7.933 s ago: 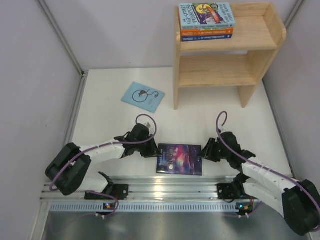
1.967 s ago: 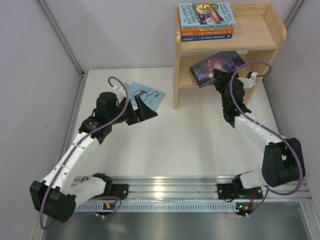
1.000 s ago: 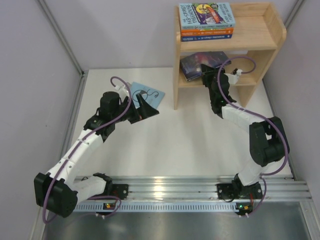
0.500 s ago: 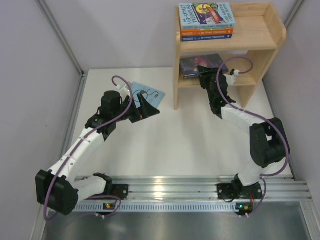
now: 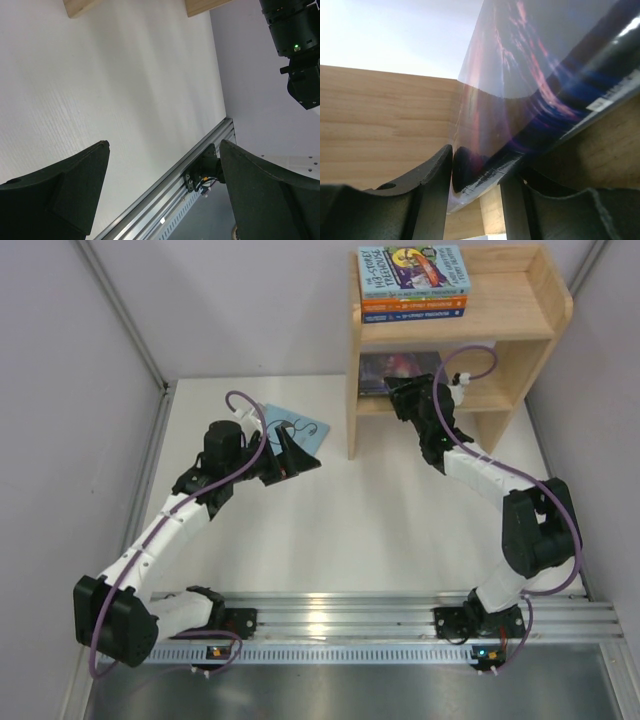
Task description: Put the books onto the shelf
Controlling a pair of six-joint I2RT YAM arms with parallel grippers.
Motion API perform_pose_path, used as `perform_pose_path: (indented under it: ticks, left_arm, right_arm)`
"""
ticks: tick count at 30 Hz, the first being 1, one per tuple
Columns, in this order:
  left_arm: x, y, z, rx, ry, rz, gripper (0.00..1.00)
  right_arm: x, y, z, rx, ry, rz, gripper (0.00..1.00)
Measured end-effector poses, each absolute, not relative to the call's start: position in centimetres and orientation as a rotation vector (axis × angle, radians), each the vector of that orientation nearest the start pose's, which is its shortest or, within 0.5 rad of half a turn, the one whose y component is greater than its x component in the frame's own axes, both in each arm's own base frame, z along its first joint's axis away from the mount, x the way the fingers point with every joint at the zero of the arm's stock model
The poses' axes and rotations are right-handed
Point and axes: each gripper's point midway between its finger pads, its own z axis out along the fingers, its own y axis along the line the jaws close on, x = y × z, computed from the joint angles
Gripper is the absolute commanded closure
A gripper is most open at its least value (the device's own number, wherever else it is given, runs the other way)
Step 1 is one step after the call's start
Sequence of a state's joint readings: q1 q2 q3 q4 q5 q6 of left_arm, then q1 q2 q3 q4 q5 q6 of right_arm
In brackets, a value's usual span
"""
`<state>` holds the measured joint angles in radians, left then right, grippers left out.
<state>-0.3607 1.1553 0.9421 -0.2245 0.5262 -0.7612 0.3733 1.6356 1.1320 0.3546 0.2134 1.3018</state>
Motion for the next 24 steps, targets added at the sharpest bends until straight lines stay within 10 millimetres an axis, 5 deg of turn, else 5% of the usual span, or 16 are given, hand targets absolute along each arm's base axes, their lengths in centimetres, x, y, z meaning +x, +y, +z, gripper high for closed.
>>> perform_pose_path:
  ticks: [24]
  left_arm:
    - [27.9, -22.6, 25.0, -0.071, 2.155, -1.224, 0.04]
  right_arm:
    - [47.8, 21.7, 26.4, 0.894, 1.634, 1.074, 0.50]
